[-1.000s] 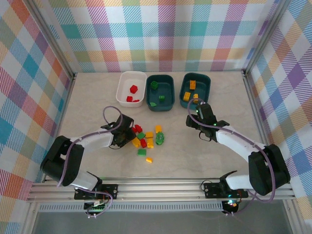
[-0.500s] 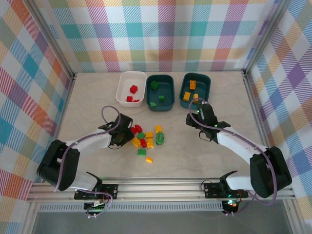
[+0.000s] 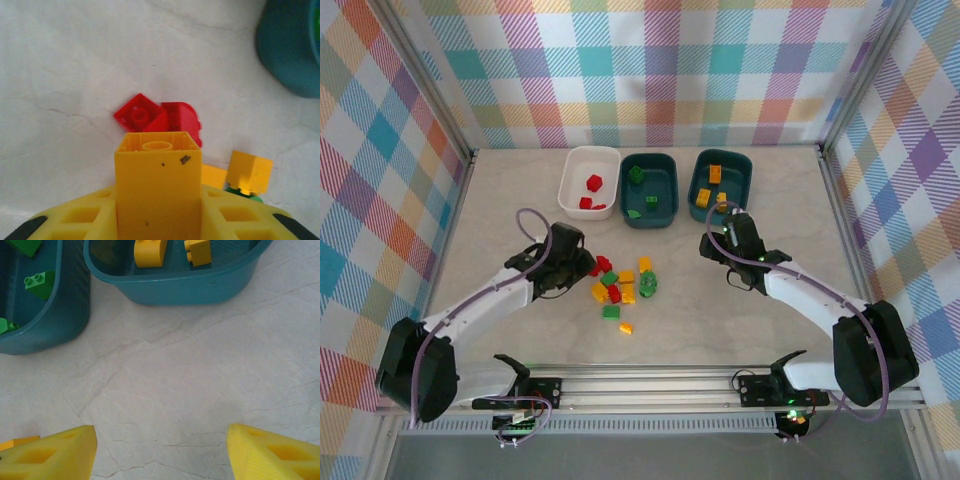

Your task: Sort the legos into containers by color

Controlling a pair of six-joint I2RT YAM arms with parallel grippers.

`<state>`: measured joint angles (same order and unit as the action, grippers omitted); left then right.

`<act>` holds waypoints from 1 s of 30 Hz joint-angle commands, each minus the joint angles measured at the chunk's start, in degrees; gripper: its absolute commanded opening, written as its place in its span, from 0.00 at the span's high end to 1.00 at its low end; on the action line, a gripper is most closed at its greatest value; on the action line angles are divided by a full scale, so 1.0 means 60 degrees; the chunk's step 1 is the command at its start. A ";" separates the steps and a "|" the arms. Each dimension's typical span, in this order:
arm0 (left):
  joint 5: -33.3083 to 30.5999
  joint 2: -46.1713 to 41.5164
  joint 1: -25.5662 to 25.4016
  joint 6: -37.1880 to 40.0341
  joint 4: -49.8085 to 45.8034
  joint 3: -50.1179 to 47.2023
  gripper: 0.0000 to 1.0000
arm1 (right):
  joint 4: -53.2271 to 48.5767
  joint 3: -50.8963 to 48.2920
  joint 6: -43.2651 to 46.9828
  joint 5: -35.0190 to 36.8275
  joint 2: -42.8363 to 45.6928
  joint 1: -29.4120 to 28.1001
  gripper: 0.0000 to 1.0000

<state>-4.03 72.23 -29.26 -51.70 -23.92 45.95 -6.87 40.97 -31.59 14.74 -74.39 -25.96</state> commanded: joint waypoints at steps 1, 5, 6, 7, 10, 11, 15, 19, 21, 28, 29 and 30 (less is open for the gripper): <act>0.0473 0.1151 -0.0423 0.0852 -0.0081 0.1571 0.63 | 0.0073 -0.0090 -0.0577 0.0043 -0.0132 0.0160 0.31; 0.0811 0.2970 -0.0880 0.1791 0.0190 0.3830 0.63 | -0.0057 -0.0076 -0.1498 -0.0940 -0.0811 0.0887 0.32; 0.0942 0.3406 -0.0950 0.1991 0.0327 0.4282 0.63 | -0.0009 -0.0117 -0.1663 -0.1159 -0.0926 0.1020 0.32; 0.1068 0.3954 -0.1031 0.2241 0.0432 0.4950 0.63 | 0.0069 -0.0179 -0.1828 -0.1358 -0.1009 0.1157 0.31; 0.1632 0.5714 -0.1192 0.2858 0.0419 0.7018 0.65 | 0.0194 -0.0456 -0.2243 -0.1342 -0.0893 0.1363 0.30; 0.1952 0.6339 -0.1216 0.3061 0.0426 0.7754 0.66 | 0.0203 -0.0579 -0.2363 -0.1197 -0.0733 0.1419 0.29; 0.2689 0.8444 -0.1289 0.3459 0.0155 1.0442 0.68 | 0.0335 -0.1075 -0.2664 -0.0887 0.0042 0.1557 0.28; 0.3442 1.0362 -0.1461 0.3698 -0.0385 1.3279 0.66 | 0.0404 -0.1277 -0.2623 -0.0783 0.0539 0.1557 0.27; 0.3501 1.1298 -0.1563 0.3790 -0.0924 1.4905 0.65 | 0.0380 -0.1289 -0.2586 -0.0759 0.0641 0.1557 0.27; 0.3508 1.3251 -0.1655 0.3318 -0.1337 1.7492 0.59 | 0.0314 -0.1249 -0.2513 -0.0792 0.0793 0.1563 0.27; 0.3548 1.3293 -0.1655 0.3254 -0.1207 1.7486 0.57 | 0.0318 -0.1268 -0.2485 -0.0802 0.0822 0.1559 0.26; 0.3576 1.3328 -0.1655 0.3215 -0.1097 1.7490 0.51 | 0.0309 -0.1274 -0.2469 -0.0811 0.0875 0.1557 0.26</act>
<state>16.03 151.15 -38.89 -31.27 -30.06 149.01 -5.54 33.69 -46.11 9.37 -70.83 -16.88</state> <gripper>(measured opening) 0.467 0.739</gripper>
